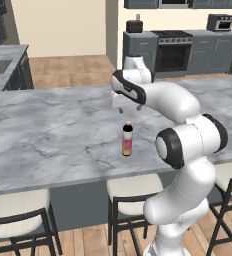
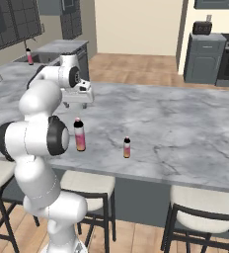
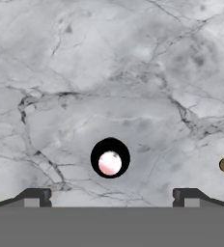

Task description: Place the large bottle from the dining counter next to the other large bottle outside the sink, and place the small bottle from the dining counter next to the other small bottle inside the sink.

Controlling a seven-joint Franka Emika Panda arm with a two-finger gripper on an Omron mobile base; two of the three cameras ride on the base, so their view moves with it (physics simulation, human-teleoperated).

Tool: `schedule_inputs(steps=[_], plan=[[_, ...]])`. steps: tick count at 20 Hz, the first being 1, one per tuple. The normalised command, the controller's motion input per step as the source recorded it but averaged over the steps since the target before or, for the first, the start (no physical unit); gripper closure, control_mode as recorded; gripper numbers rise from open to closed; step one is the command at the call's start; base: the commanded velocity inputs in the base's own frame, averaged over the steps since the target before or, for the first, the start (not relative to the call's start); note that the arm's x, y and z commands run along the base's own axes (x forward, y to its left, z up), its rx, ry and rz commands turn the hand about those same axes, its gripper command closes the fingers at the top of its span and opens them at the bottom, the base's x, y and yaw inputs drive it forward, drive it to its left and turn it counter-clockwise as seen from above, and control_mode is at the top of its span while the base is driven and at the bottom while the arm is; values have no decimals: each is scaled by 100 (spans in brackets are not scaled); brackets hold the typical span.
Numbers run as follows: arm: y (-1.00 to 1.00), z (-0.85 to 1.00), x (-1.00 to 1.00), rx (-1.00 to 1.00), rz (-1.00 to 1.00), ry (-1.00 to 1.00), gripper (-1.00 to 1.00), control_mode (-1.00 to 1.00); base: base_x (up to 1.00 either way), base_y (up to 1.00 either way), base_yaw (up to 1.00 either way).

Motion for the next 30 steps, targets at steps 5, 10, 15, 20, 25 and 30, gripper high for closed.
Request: schedule_inputs(steps=[5, 10, 15, 20, 25, 30], plan=[[0, -20, 0, 0, 0, 0, -100, -100, 0, 0, 0], [0, -30, 0, 0, 0, 0, -100, -100, 0, 0, 0], [0, -27, 0, 0, 0, 0, -100, -100, 0, 0, 0], [0, -28, 1, 0, 0, 0, -100, -100, 0, 0, 0], [0, -25, 3, 0, 0, 0, -100, -100, 0, 0, 0], [0, -9, 11, 0, 0, 0, -100, -100, 0, 0, 0]])
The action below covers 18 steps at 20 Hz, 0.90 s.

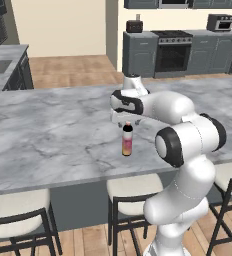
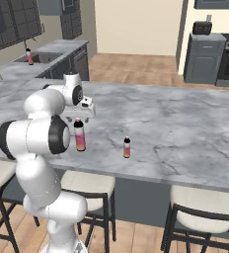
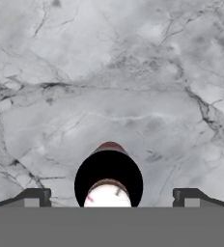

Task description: Place the large bottle from the dining counter next to the other large bottle outside the sink, and place the small bottle from the dining counter next to the other small bottle inside the sink.

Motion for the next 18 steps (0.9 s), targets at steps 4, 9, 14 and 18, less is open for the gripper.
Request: schedule_inputs(steps=[4, 9, 14, 18], plan=[[0, 0, 13, 0, 0, 2, -100, -100, 0, 0, 0], [0, 0, 2, 0, 0, 1, -100, -100, 0, 0, 0], [0, -8, 0, 0, 0, 0, -100, -100, 0, 0, 0], [0, -15, 0, 0, 0, 0, -100, -100, 0, 0, 0]])
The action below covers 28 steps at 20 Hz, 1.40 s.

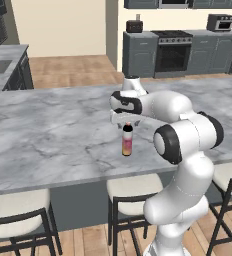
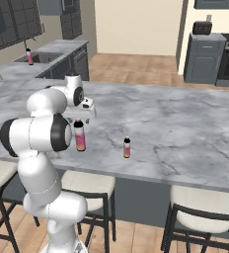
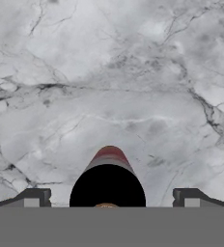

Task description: Place the large bottle from the dining counter next to the other large bottle outside the sink, and place the small bottle from the dining counter next to the other small bottle inside the sink.

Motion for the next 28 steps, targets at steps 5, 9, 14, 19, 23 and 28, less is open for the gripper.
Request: schedule_inputs(steps=[5, 9, 14, 19, 23, 28], plan=[[0, -1, 0, 0, 0, 0, -100, -100, 0, 0, 0], [0, 0, 0, 0, 0, 0, -100, -100, 0, 0, 0], [0, 0, 0, 0, 0, 0, 100, -100, 0, 0, 0], [0, 0, 0, 0, 0, 0, 100, -100, 0, 0, 0], [0, 0, 0, 0, 0, 0, 100, -100, 0, 0, 0], [0, 28, 4, 0, 0, 3, 100, -100, 0, 0, 0]])
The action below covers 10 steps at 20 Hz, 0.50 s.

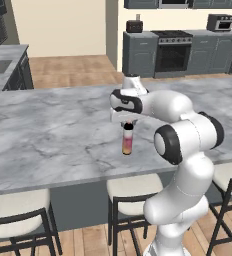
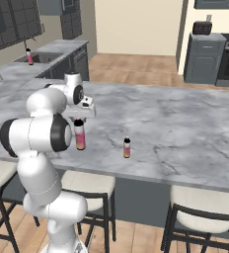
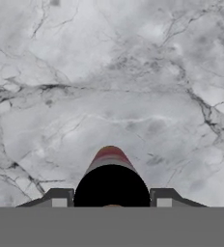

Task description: Place the large bottle from the dining counter next to the other large bottle outside the sink, and place the small bottle from the dining counter next to the other small bottle inside the sink.

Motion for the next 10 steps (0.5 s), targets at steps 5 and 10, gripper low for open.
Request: schedule_inputs(steps=[5, 10], plan=[[0, 54, -2, 0, 0, 2, 100, -100, 0, 0, 0], [0, 44, -35, 0, 0, 0, 100, -100, 0, 0, 0]])
